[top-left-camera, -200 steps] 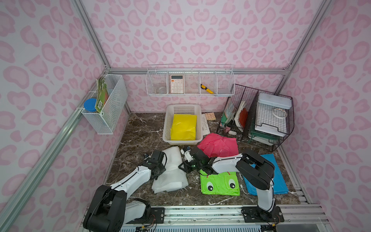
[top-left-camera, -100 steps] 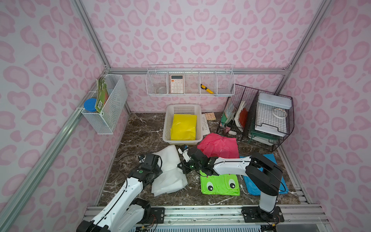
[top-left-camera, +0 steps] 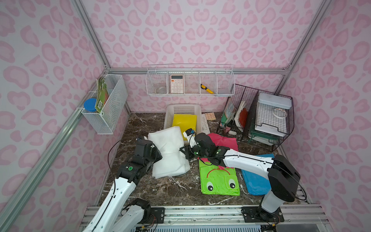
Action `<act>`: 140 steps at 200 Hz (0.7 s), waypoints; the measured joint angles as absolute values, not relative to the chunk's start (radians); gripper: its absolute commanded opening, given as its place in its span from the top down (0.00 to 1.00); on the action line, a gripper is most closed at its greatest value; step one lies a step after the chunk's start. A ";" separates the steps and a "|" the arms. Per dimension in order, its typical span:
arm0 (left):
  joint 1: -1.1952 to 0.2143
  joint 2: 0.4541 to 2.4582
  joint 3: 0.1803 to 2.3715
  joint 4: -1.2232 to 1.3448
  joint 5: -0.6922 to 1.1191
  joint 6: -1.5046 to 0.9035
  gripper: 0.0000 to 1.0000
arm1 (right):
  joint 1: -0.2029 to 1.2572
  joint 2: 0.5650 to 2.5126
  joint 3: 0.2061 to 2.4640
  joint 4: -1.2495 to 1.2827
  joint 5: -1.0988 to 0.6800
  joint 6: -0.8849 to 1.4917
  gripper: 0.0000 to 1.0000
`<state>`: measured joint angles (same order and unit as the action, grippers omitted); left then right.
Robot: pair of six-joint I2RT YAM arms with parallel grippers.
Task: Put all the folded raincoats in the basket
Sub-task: Pick up the raincoat from the center of the board, then place the raincoat in the basket.
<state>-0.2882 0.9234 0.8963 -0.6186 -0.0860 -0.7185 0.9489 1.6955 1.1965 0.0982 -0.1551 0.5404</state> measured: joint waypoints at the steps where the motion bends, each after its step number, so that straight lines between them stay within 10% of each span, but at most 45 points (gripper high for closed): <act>1: -0.288 0.928 0.900 -0.616 -0.085 -0.717 0.96 | 0.947 1.695 1.198 0.097 -0.154 0.539 0.93; 140: -0.293 1.766 1.562 -0.439 -0.029 -0.572 0.95 | 0.656 2.015 1.608 0.015 -0.158 0.473 0.92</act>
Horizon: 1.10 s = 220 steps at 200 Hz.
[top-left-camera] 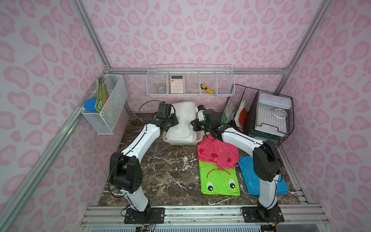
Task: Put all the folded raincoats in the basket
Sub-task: Place the raincoat in the basket.
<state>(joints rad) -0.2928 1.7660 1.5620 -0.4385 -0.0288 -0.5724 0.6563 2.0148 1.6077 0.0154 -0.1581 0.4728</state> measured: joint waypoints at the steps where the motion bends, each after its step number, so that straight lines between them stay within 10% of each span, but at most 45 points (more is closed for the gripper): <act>1: -0.293 1.772 1.566 -0.438 -0.029 -0.572 0.95 | 0.656 2.017 1.610 0.015 -0.158 0.473 0.92; 115: -0.287 2.080 1.778 -0.454 -0.059 -0.514 0.89 | 0.620 2.277 1.853 -0.109 -0.141 0.431 0.87; 177: -0.286 2.127 1.787 -0.459 -0.080 -0.495 0.63 | 0.621 2.309 1.866 -0.107 -0.143 0.417 0.46; 220: -0.286 2.127 1.809 -0.475 -0.076 -0.487 0.46 | 0.621 2.291 1.865 -0.118 -0.134 0.417 0.37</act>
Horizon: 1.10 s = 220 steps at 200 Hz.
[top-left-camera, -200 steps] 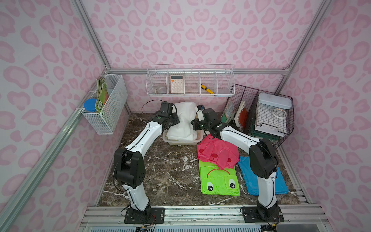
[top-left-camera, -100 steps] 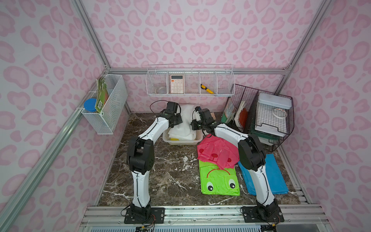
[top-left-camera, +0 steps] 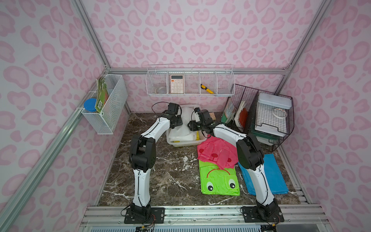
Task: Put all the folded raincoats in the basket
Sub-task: Place the raincoat in the basket.
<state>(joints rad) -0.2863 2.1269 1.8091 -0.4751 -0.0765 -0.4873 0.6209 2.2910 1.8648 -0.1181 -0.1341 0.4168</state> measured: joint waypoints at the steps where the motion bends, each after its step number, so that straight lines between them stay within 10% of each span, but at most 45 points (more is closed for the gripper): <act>1: -0.286 2.127 1.810 -0.476 -0.076 -0.487 0.45 | 0.621 2.289 1.864 -0.120 -0.134 0.416 0.37; 72: -0.287 2.094 1.796 -0.486 -0.036 -0.502 0.43 | 0.620 2.144 1.761 -0.102 -0.083 0.390 0.19; 220: -0.382 2.190 1.994 -0.461 0.182 -0.495 0.41 | 0.602 1.895 1.446 -0.025 -0.016 0.411 0.20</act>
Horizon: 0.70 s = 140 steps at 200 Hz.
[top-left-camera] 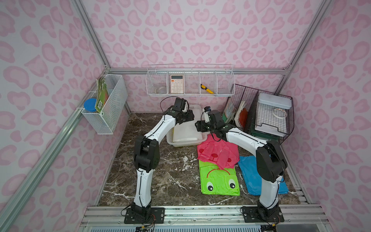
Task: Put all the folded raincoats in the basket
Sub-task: Place the raincoat in the basket.
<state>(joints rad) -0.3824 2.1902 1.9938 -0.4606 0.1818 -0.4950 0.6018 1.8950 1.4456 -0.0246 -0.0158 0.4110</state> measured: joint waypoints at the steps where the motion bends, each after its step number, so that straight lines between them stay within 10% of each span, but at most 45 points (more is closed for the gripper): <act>1: -0.384 2.193 1.996 -0.461 0.183 -0.495 0.41 | 0.602 1.890 1.441 -0.022 -0.013 0.412 0.20; 140: -0.410 2.418 2.130 -0.463 0.125 -0.449 0.41 | 0.601 1.627 1.092 0.109 0.022 0.427 0.20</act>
<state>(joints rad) -0.4103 2.4180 2.1300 -0.4629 0.1246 -0.4488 0.6014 1.6272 1.0916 0.1093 0.0223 0.4267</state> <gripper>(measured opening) 0.588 0.797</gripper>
